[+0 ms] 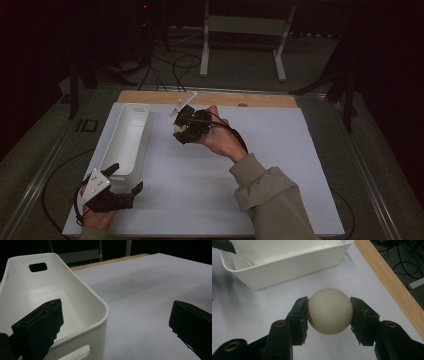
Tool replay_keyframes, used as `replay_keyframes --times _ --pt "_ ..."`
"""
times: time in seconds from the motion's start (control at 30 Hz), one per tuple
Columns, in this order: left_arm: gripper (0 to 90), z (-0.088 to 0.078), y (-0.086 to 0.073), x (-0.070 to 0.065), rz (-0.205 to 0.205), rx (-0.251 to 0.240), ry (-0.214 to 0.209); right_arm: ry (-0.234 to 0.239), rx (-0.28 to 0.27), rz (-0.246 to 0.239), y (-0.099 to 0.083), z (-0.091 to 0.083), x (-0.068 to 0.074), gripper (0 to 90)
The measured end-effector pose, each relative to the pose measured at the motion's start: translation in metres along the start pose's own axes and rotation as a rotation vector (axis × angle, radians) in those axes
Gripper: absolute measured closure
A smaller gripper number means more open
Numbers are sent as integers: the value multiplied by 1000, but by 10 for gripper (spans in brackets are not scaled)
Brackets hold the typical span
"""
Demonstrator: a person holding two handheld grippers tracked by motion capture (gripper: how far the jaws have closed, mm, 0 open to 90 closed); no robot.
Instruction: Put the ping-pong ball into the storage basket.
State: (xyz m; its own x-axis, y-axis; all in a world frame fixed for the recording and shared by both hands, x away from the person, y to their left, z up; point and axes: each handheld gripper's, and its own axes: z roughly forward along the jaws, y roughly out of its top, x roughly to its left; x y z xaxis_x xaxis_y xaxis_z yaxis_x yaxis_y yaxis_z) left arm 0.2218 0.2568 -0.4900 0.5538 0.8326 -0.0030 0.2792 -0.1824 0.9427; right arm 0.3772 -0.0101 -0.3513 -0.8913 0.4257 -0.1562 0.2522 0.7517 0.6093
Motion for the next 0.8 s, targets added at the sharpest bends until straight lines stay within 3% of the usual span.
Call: replay_keyframes --times 0.8 --pt "0 0 0 0 -3 -2 -2 9 -4 -12 13 6 7 506"
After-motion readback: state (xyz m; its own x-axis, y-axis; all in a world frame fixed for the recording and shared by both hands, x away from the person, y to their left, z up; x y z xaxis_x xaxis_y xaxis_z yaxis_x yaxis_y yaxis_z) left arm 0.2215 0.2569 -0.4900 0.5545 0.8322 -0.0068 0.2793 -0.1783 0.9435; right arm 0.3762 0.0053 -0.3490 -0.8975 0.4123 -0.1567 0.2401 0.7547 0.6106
